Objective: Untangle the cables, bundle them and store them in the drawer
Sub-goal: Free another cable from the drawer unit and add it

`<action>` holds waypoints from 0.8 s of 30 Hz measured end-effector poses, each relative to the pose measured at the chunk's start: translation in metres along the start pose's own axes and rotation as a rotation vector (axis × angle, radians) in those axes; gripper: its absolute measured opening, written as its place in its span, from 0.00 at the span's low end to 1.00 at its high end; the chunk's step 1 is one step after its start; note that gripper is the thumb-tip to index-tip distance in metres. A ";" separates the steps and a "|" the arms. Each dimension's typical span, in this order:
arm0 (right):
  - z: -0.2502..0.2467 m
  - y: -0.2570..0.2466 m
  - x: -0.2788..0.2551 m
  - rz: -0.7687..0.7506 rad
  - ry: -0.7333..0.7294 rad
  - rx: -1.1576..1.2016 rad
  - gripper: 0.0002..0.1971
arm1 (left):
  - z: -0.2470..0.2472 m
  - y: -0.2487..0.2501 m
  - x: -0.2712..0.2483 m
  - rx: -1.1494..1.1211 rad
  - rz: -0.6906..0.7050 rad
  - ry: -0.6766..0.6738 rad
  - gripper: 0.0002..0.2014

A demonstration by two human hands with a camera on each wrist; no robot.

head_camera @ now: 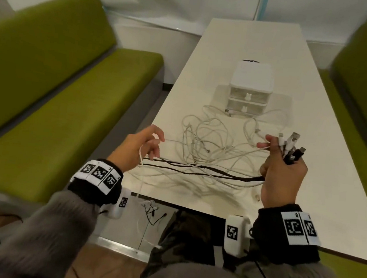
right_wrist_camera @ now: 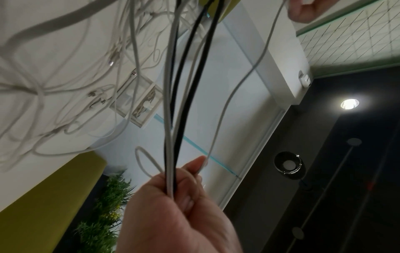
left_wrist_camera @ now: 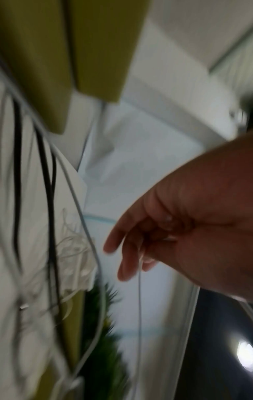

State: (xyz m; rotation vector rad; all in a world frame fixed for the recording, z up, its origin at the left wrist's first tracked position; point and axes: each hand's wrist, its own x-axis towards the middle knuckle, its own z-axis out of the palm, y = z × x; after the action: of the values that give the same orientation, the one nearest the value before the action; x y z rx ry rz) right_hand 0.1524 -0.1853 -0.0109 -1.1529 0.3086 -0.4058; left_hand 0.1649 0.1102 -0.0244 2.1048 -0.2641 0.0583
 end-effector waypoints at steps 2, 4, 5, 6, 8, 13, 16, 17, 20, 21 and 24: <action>-0.002 0.000 0.002 0.006 0.022 0.018 0.07 | -0.002 -0.004 -0.005 0.413 0.069 -0.193 0.22; -0.003 -0.001 0.002 0.010 0.029 0.029 0.07 | -0.010 -0.014 -0.009 0.817 0.101 -0.392 0.25; -0.003 -0.001 0.002 0.011 0.025 0.025 0.07 | -0.019 -0.019 -0.010 0.876 0.009 -0.438 0.28; -0.003 -0.001 0.001 0.011 0.014 0.018 0.07 | -0.030 -0.025 -0.010 0.876 -0.078 -0.464 0.30; -0.002 0.000 -0.001 0.012 -0.017 0.001 0.06 | -0.049 -0.023 -0.007 0.793 -0.197 -0.480 0.30; 0.005 0.003 -0.006 0.025 -0.101 -0.037 0.07 | -0.077 0.030 0.011 0.396 -0.364 -0.235 0.16; 0.004 0.001 -0.007 0.011 -0.115 -0.023 0.10 | -0.091 0.033 0.030 0.625 -0.340 0.266 0.16; 0.003 -0.001 -0.007 0.014 -0.107 0.003 0.11 | -0.098 0.030 0.036 0.747 -0.383 0.368 0.17; 0.002 -0.006 -0.006 0.073 -0.044 0.116 0.16 | -0.110 0.012 0.048 1.039 -0.700 0.234 0.15; 0.002 -0.007 -0.007 0.096 -0.029 0.145 0.17 | -0.108 0.008 0.050 1.108 -0.769 0.041 0.11; 0.006 -0.007 -0.009 0.117 -0.033 0.171 0.19 | -0.080 0.021 0.053 1.076 -0.832 -0.363 0.07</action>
State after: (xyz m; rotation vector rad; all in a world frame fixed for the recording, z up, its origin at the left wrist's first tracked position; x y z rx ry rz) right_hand 0.1456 -0.1786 -0.0023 -0.9686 0.3053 -0.3034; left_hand 0.2173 0.1592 0.0426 3.1046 0.5863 -0.8501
